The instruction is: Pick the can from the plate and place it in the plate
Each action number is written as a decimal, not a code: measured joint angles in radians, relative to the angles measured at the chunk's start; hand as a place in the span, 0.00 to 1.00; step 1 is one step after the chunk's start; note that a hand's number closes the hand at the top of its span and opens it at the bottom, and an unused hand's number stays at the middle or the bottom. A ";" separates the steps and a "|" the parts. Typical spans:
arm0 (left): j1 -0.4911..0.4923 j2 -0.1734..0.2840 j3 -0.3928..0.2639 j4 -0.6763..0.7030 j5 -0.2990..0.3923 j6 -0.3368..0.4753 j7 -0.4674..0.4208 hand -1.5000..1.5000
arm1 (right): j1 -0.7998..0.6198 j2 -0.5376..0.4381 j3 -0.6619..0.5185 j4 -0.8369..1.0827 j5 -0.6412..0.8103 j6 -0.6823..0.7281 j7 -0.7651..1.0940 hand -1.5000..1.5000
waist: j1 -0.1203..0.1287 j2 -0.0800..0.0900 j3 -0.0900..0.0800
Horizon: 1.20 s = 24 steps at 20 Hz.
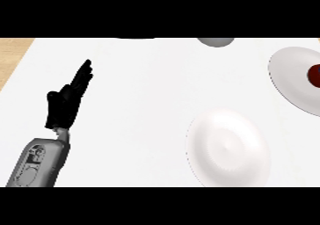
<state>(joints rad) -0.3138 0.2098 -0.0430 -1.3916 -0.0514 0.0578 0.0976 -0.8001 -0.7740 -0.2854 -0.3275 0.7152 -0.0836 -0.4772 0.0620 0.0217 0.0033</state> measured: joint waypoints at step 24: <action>0.008 -0.010 0.008 0.004 -0.015 0.002 -0.011 0.50 | -0.065 0.018 -0.315 0.192 -0.294 0.108 -0.024 0.00 | -0.014 0.004 0.003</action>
<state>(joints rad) -0.3053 0.1994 -0.0354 -1.3879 -0.0661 0.0595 0.0864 -0.8652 -0.7556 -0.6004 -0.1360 0.4212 0.0243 -0.5016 0.0479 0.0255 0.0064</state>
